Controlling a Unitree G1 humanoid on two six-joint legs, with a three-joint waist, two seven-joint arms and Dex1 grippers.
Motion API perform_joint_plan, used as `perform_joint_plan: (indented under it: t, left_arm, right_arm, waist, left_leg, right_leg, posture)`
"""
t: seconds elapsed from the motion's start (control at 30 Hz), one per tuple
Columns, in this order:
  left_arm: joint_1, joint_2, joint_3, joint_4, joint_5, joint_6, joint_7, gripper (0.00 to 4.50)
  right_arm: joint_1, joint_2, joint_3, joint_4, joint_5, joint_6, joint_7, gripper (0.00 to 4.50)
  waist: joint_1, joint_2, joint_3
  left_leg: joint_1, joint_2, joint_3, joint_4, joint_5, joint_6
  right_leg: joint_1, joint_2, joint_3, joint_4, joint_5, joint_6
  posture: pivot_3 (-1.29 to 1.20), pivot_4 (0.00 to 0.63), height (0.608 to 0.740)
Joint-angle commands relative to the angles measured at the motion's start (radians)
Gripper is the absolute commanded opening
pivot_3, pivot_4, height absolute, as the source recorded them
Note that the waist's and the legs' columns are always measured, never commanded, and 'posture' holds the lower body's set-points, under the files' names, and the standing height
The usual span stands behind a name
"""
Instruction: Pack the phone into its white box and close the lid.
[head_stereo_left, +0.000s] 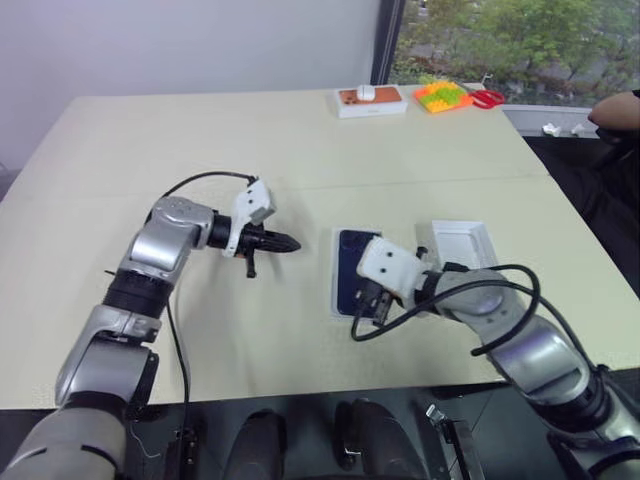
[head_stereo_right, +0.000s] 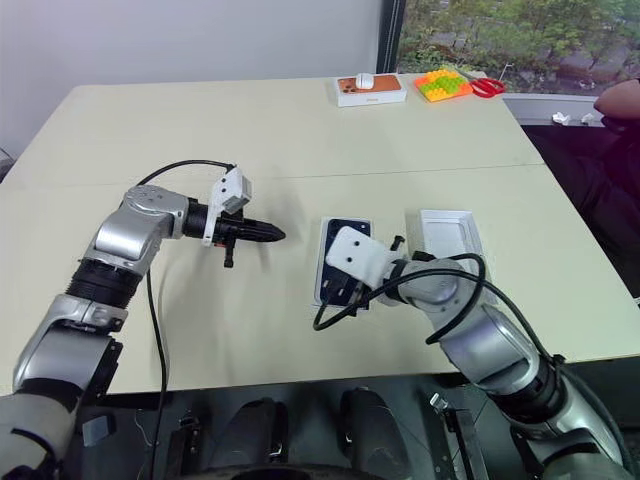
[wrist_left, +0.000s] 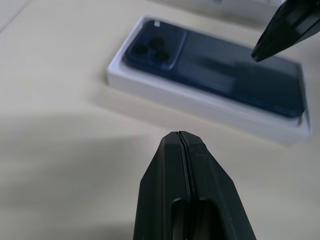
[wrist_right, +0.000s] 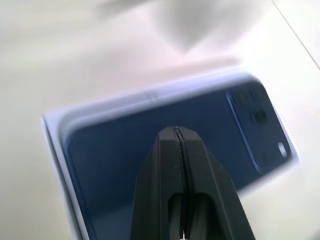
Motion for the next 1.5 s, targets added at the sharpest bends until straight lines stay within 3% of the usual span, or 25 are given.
perform_joint_plan:
  t: [0.03, 0.17, 0.43, 0.83, 1.1, 1.23, 1.37, 1.5]
  left_arm:
    - [-0.049, 0.002, 0.006, 0.060, 0.023, -0.069, -0.025, 0.00]
    - [-0.065, -0.007, 0.012, 0.104, 0.034, -0.098, -0.024, 0.00]
    - [-0.024, -0.014, 0.028, 0.043, 0.020, -0.066, -0.003, 0.00]
    - [0.023, -0.012, 0.055, -0.022, -0.006, -0.001, 0.022, 0.00]
    - [0.016, -0.027, 0.060, -0.016, -0.010, 0.002, 0.038, 0.00]
    - [0.022, -0.017, 0.064, -0.040, -0.020, 0.015, 0.033, 0.00]
    - [0.026, -0.010, 0.060, -0.057, -0.022, 0.018, 0.034, 0.00]
    - [0.024, -0.024, 0.029, -0.068, -0.007, 0.009, 0.028, 0.00]
  right_arm:
    - [-0.074, 0.037, 0.055, 0.024, -0.020, 0.010, -0.032, 0.02]
    - [-0.159, 0.134, 0.091, 0.173, -0.044, 0.025, -0.092, 0.02]
    - [-0.203, 0.192, 0.110, 0.335, -0.066, 0.003, -0.130, 0.02]
    - [-0.143, 0.098, 0.116, 0.223, -0.054, 0.102, -0.116, 0.02]
    - [-0.132, 0.127, 0.037, 0.160, -0.027, 0.065, -0.126, 0.02]
    - [-0.110, 0.086, -0.060, 0.054, 0.025, 0.081, -0.087, 0.02]
    - [-0.018, -0.030, -0.199, -0.028, 0.081, 0.096, -0.027, 0.02]
    - [0.077, -0.133, -0.224, -0.053, 0.106, 0.059, 0.007, 0.02]
  waist:
    - [0.000, 0.000, 0.000]
    - [-0.002, 0.000, 0.000]
    - [0.000, 0.000, 0.000]
    - [0.001, 0.000, 0.000]
    - [0.000, 0.000, 0.000]
    - [0.000, 0.000, 0.000]
    - [0.004, 0.000, 0.000]
    - [0.003, 0.000, 0.000]
  left_leg:
    - [0.000, 0.000, 0.000, 0.000, 0.000, 0.000]
    - [0.000, 0.000, 0.000, 0.000, 0.000, 0.000]
    - [-0.001, 0.000, 0.000, 0.000, 0.000, 0.000]
    - [-0.001, 0.000, 0.000, 0.000, 0.000, 0.000]
    - [0.000, 0.000, 0.000, 0.000, 0.000, 0.000]
    - [-0.001, 0.000, -0.001, 0.000, 0.000, 0.000]
    - [-0.001, 0.000, -0.001, 0.000, 0.000, 0.000]
    - [-0.001, 0.000, 0.000, 0.000, 0.000, 0.001]
  right_leg:
    - [0.000, 0.000, 0.000, 0.000, 0.000, 0.000]
    - [0.000, 0.000, 0.000, 0.000, 0.000, 0.000]
    - [-0.001, -0.001, 0.000, 0.000, 0.000, 0.000]
    - [-0.001, -0.002, 0.000, 0.000, 0.000, 0.000]
    - [-0.001, -0.001, 0.000, 0.000, 0.000, 0.000]
    - [-0.001, -0.001, 0.000, 0.000, 0.000, 0.000]
    - [0.000, -0.002, 0.000, 0.000, 0.000, 0.000]
    - [0.000, -0.002, 0.000, -0.001, 0.000, 0.000]
  posture:
    - [0.00, 0.150, 0.740]
    - [0.00, 0.150, 0.740]
    - [0.00, 0.150, 0.740]
    - [0.00, 0.150, 0.740]
    - [0.00, 0.150, 0.740]
    - [0.00, 0.150, 0.740]
    - [0.00, 0.150, 0.740]
    - [0.00, 0.150, 0.740]
